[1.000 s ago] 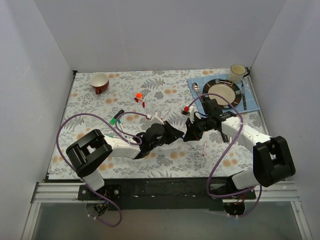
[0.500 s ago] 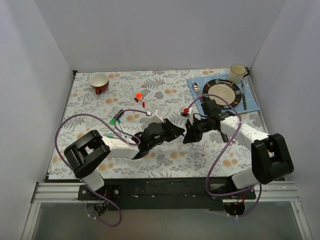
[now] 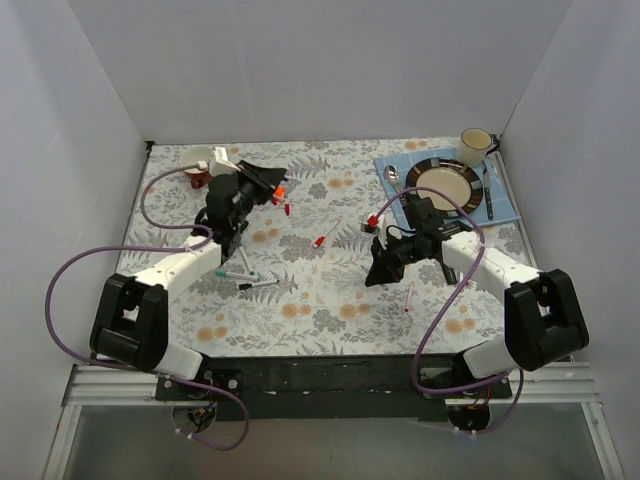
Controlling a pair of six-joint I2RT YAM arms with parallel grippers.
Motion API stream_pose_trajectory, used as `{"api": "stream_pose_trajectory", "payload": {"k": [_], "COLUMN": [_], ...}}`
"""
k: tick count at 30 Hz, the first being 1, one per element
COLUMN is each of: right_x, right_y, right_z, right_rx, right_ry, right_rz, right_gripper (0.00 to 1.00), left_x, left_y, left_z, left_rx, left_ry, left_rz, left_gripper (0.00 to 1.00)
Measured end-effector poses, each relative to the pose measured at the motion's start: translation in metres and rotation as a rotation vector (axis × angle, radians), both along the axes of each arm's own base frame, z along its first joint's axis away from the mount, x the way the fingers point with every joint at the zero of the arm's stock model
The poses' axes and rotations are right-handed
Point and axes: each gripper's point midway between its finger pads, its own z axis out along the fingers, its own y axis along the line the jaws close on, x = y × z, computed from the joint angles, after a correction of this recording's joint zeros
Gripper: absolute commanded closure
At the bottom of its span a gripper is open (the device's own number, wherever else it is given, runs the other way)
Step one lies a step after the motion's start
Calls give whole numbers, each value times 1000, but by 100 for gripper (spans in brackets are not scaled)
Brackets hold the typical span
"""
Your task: Open the pen caps
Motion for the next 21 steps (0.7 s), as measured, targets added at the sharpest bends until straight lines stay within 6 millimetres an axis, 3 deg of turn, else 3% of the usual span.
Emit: {"api": "stream_pose_trajectory", "payload": {"k": [3,5,8,11,16,17,21], "right_x": [-4,-1,11,31,58,62,70], "right_y": [-3,-6,-17,-36,-67,-72,-85], "right_z": [-3,-2,4,6,4,3,-1], "right_rx": [-18,-32,-56,-88,-154,-166,-203], "right_ry": [16,-2,-43,-86,-114,-119,-125], "right_rz": [-1,-17,-84,-200,-367,-390,-453], "right_gripper": [99,99,99,99,99,99,99], "left_x": [23,26,32,40,55,56,62], "left_y": [33,37,33,31,38,40,46], "left_z": [27,31,19,-22,-120,-137,-175], "left_rx": [15,44,96,159,299,326,414], "left_ry": [-51,-50,-15,80,316,359,462], "left_rz": [75,66,26,-20,-60,-64,-72], "left_gripper": [100,100,100,100,96,91,84]}}
